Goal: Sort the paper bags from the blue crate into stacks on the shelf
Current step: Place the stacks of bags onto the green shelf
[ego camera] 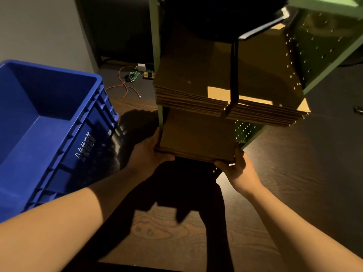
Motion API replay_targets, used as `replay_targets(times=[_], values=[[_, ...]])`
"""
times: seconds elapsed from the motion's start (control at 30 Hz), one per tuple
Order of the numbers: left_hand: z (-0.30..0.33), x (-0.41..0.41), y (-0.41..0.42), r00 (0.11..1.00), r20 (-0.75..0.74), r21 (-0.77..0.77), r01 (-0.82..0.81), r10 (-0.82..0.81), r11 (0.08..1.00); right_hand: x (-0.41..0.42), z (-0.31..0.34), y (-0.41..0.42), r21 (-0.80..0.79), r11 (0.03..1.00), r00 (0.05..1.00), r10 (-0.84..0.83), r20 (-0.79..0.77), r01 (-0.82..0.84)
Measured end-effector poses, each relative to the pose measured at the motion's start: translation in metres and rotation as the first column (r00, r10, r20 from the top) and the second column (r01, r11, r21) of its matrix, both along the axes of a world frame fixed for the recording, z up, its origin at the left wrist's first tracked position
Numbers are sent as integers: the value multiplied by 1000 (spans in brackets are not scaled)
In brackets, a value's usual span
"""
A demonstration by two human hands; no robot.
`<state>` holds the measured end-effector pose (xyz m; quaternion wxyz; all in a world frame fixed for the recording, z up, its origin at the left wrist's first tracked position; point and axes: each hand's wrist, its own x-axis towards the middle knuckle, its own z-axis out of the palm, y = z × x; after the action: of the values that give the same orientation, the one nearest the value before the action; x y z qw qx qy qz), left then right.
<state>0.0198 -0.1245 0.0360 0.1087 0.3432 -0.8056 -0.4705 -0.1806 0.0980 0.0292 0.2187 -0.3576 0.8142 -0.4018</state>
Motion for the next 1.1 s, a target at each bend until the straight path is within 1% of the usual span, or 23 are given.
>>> replay_targets(times=[0.07,0.17,0.23,0.33,0.43,0.57,0.73,0.87,1.0,1.1], values=[[-1,-2,-2,1000,22,5,18,-18,1000,1,-1,0,14,1000,1000,-24,-1,24],[-1,-2,-1,999,46,-53,11,-8,999,3,-3,1,31,998,998,-53,-28,53],[1,0,0,999,38,-86,7,-4,996,2,-6,3,55,997,997,-48,-57,52],[1,1,0,1000,20,-133,12,-10,991,1,-7,5,90,996,998,-25,-57,30],[1,3,-2,1000,22,-93,20,-18,995,0,-5,6,102,995,999,-9,-52,15],[1,6,-1,1000,-10,-13,9,-9,1000,0,-1,7,102,995,1000,5,5,-5],[-4,9,1,1000,1,-48,-18,18,999,-1,3,5,127,991,998,-21,-63,29],[-2,8,3,1000,-20,22,-13,13,1000,-1,7,5,151,988,998,35,-61,-25],[-5,7,-3,999,30,-43,20,-19,999,-3,5,5,140,990,999,37,-23,-34],[-5,5,-8,994,82,-59,72,-67,996,-4,3,2,185,982,999,46,13,-47]])
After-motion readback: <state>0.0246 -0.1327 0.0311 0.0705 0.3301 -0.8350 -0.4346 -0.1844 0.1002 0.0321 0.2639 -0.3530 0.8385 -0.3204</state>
